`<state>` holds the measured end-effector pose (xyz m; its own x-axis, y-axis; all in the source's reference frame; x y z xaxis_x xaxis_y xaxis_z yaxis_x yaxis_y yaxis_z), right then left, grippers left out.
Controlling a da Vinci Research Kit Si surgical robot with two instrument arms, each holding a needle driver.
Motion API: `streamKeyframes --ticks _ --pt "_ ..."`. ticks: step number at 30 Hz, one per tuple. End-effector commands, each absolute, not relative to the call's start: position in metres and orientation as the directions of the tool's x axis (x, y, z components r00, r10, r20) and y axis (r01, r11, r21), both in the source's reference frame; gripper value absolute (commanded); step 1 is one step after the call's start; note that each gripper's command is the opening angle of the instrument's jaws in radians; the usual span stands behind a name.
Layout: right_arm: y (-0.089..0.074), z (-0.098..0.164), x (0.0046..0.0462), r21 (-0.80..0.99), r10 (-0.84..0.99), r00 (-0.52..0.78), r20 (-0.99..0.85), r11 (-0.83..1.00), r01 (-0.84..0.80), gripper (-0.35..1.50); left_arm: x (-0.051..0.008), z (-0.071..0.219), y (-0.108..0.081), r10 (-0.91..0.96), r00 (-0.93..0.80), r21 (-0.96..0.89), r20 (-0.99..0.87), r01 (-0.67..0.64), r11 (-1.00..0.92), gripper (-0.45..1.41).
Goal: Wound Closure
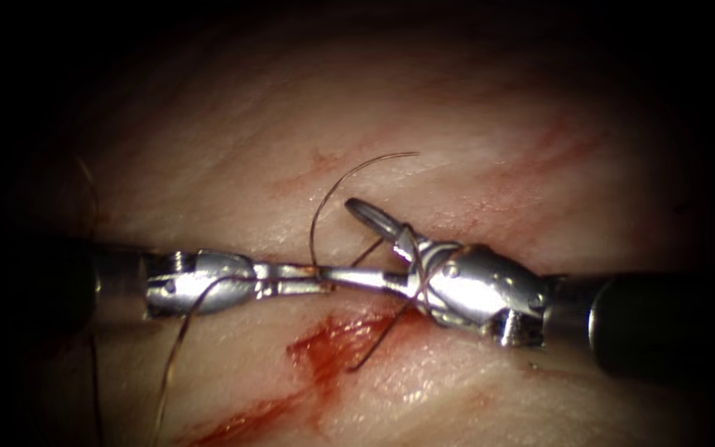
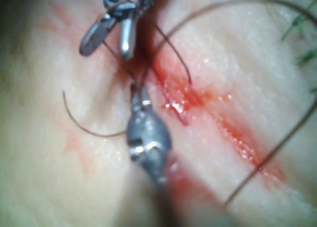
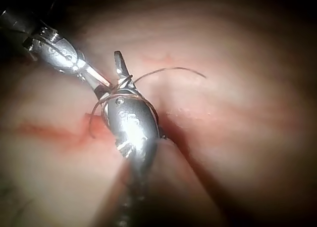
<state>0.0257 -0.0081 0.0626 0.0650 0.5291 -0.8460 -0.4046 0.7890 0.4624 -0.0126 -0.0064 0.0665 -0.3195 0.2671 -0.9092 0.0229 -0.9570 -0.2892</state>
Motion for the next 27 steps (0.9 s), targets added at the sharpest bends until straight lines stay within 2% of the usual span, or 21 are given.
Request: streamKeyframes --ticks 1,10,19,23,27 --pt "-0.008 0.063 0.0268 0.492 0.567 0.064 -0.821 0.761 -0.421 1.33 -0.0132 0.067 -0.007 0.268 -0.317 -0.289 -0.91 0.023 -0.957 -0.45" --pt "-0.005 0.066 0.0266 0.571 0.749 0.166 -0.642 0.611 -0.548 1.33 -0.0139 0.065 -0.009 0.269 -0.314 -0.29 -0.911 0.023 -0.957 -0.45" --pt "-0.006 0.072 0.0269 0.623 0.842 0.239 -0.484 0.523 -0.581 1.33 -0.0147 0.064 -0.009 0.28 -0.299 -0.297 -0.912 0.013 -0.955 -0.45" --pt "-0.006 0.074 0.0265 0.642 0.873 0.213 -0.438 0.47 -0.606 1.33 -0.0145 0.064 -0.008 0.284 -0.294 -0.303 -0.913 0.02 -0.953 -0.45" --pt "-0.007 0.076 0.0267 0.652 0.883 0.193 -0.427 0.449 -0.611 1.41 -0.0143 0.063 -0.008 0.287 -0.291 -0.303 -0.913 0.013 -0.953 -0.45"
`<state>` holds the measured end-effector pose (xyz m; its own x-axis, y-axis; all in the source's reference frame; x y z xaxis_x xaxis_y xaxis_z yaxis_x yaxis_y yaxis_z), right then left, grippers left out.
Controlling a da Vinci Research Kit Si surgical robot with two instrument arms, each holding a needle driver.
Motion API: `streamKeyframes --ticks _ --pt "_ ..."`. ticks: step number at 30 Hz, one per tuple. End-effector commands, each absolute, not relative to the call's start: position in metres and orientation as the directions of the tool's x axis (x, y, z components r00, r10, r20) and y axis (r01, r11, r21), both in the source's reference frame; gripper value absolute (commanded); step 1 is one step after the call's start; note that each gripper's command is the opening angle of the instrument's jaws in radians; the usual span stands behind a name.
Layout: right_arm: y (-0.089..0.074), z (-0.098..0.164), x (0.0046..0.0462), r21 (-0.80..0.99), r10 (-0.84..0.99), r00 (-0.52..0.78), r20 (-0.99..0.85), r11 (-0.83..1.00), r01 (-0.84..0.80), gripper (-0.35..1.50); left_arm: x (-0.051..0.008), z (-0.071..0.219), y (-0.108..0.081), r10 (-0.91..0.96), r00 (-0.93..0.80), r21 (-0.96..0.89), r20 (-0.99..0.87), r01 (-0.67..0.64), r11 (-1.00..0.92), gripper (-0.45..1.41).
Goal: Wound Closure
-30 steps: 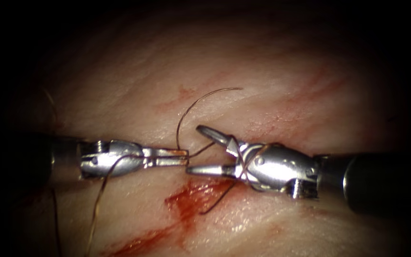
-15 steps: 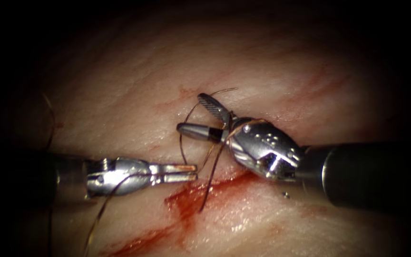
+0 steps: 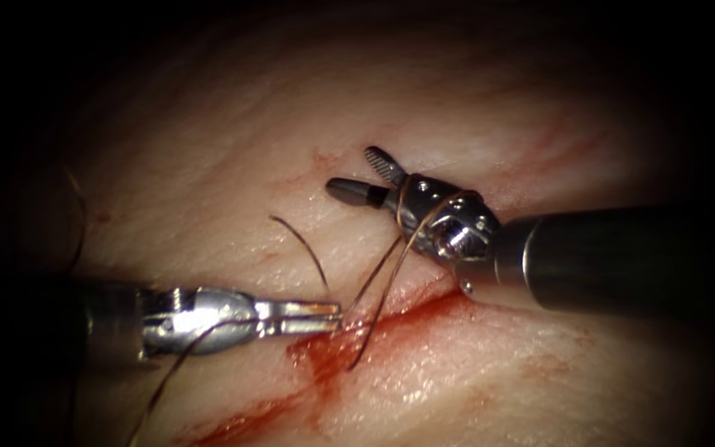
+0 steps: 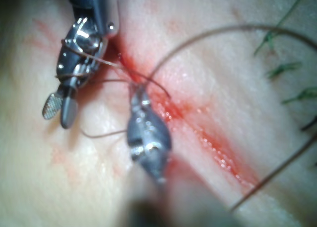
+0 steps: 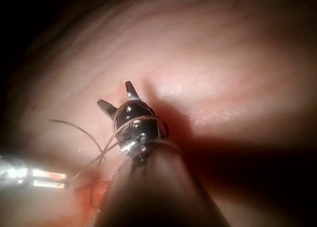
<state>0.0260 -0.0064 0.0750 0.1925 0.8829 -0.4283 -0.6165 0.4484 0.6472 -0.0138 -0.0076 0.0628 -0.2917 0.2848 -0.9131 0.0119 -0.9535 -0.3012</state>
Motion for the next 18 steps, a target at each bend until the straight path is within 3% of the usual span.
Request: streamKeyframes --ticks 1,4,10,18 --pt "-0.008 0.0759 0.0269 0.659 0.883 0.204 -0.423 0.454 -0.6 1.41 -0.0143 0.0633 -0.008 0.287 -0.29 -0.303 -0.913 0.013 -0.953 -0.45" --pt "-0.0092 0.0757 0.0272 0.685 0.883 0.234 -0.406 0.464 -0.562 1.33 -0.0144 0.0634 -0.0082 0.286 -0.291 -0.302 -0.913 0.012 -0.953 -0.45" --pt "-0.0101 0.0746 0.0271 0.664 0.848 0.285 -0.447 0.528 -0.529 1.33 -0.0143 0.0635 -0.0083 0.284 -0.291 -0.301 -0.913 0.013 -0.954 -0.45" --pt "-0.0112 0.0737 0.0266 0.633 0.794 0.342 -0.503 0.608 -0.479 1.45 -0.0139 0.0639 -0.0085 0.28 -0.291 -0.298 -0.915 0.017 -0.955 -0.45"
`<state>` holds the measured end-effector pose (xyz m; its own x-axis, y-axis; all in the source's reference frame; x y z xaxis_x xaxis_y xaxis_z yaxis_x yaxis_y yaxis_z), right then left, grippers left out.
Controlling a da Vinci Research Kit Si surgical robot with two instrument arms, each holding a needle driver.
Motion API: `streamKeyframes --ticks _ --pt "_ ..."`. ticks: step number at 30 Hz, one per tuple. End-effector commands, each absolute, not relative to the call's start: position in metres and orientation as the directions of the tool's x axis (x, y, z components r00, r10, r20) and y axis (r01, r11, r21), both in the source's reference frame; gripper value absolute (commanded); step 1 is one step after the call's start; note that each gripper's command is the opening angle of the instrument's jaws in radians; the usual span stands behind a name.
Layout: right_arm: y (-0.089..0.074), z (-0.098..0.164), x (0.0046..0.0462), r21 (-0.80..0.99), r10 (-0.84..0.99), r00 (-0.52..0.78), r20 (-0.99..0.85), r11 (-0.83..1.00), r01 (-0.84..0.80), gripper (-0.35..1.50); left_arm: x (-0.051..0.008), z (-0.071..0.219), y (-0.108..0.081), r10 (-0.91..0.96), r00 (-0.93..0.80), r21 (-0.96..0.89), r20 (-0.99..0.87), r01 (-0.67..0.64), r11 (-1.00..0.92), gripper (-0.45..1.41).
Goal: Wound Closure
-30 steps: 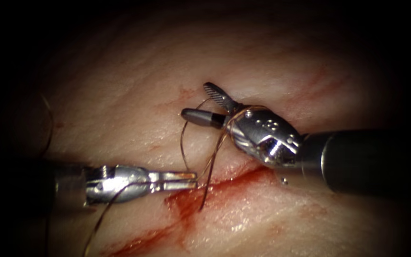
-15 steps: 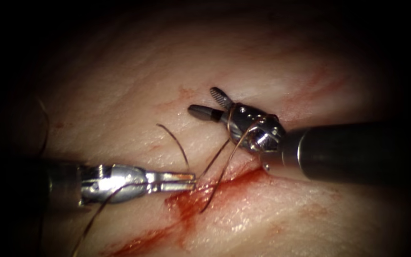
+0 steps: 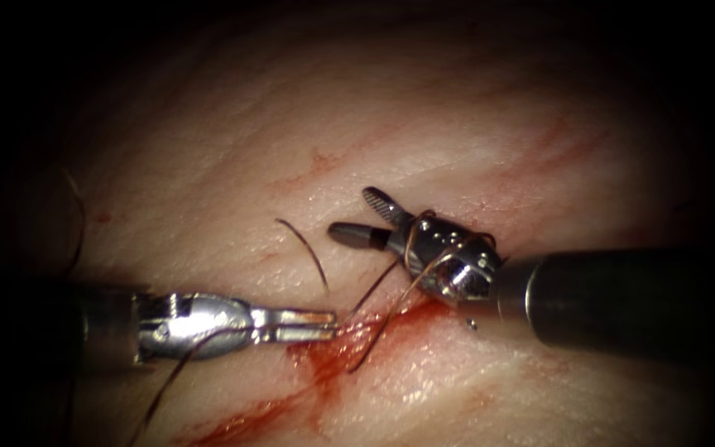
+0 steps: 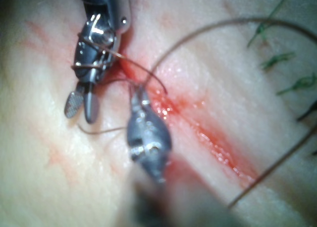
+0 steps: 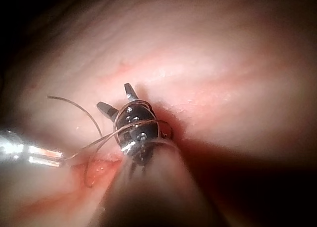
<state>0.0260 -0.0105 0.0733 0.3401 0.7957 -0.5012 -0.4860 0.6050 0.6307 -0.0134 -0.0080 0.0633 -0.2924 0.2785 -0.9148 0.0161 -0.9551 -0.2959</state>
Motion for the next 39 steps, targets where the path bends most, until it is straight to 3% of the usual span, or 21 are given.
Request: streamKeyframes --ticks 1,39 --pt "-0.0114 0.0735 0.0267 0.632 0.786 0.35 -0.509 0.618 -0.468 1.45 -0.0138 0.0639 -0.0085 0.279 -0.291 -0.297 -0.915 0.018 -0.955 -0.45" --pt "-0.0111 0.0708 0.0339 0.556 0.644 0.453 -0.616 0.763 -0.329 1.38 -0.0121 0.0643 -0.0088 0.277 -0.298 -0.293 -0.913 0.011 -0.956 -0.45"
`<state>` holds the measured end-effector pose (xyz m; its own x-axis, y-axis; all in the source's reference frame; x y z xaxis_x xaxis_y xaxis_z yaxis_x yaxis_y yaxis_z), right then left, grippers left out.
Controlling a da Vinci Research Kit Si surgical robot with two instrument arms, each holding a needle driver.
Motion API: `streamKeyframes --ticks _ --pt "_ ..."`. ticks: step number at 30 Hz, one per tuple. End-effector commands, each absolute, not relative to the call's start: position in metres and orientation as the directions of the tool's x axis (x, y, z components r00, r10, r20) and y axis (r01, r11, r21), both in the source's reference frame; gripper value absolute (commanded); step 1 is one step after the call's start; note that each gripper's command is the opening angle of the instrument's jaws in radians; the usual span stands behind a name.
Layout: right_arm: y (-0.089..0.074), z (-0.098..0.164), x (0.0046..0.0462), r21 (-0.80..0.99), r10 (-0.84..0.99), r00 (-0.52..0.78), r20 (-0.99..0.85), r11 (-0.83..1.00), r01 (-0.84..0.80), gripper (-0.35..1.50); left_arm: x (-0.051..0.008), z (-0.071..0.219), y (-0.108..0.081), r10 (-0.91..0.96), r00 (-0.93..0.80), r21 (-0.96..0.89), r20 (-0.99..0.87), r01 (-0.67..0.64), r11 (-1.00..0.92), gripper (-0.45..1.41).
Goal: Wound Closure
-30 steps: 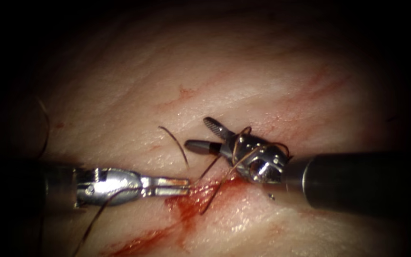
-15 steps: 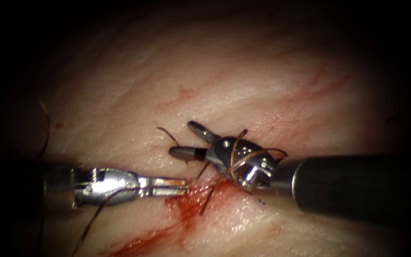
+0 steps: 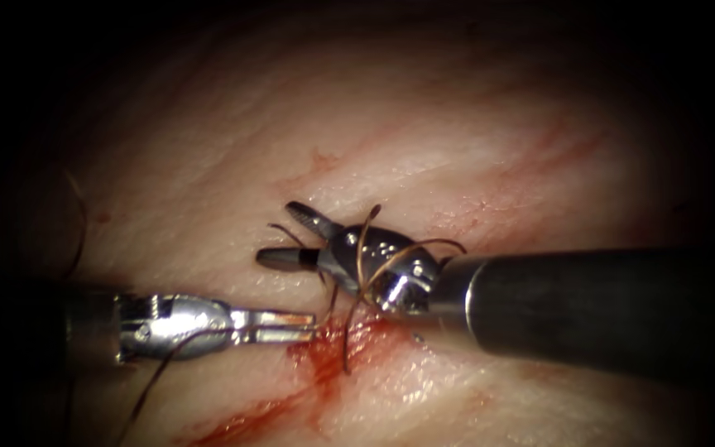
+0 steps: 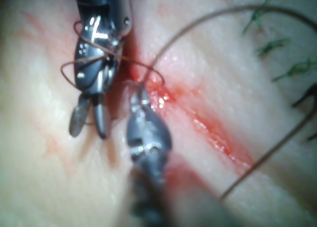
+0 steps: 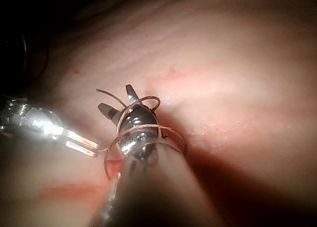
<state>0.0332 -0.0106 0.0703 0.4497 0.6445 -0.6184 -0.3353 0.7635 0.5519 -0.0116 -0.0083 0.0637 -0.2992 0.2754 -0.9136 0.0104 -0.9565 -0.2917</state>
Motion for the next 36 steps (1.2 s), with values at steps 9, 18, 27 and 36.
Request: streamKeyframes --ticks 9,18,27,36 --pt "-0.011 0.069 0.0337 0.519 0.575 0.489 -0.656 0.814 -0.261 -0.35 -0.0115 0.064 -0.009 0.287 -0.302 -0.302 -0.909 0.002 -0.953 -0.45" --pt "-0.012 0.065 0.0327 0.468 0.534 0.48 -0.696 0.844 -0.261 -0.35 -0.007 0.068 -0.004 0.337 -0.332 -0.328 -0.881 -0.086 -0.941 -0.45" --pt "-0.013 0.065 0.0313 0.452 0.522 0.468 -0.713 0.853 -0.262 -0.35 -0.0045 0.073 0.003 0.388 -0.34 -0.359 -0.857 -0.146 -0.922 -0.45" --pt "-0.016 0.063 0.0298 0.412 0.48 0.458 -0.748 0.877 -0.246 -0.35 -0.0048 0.076 0.01 0.404 -0.344 -0.362 -0.848 -0.181 -0.914 -0.45"
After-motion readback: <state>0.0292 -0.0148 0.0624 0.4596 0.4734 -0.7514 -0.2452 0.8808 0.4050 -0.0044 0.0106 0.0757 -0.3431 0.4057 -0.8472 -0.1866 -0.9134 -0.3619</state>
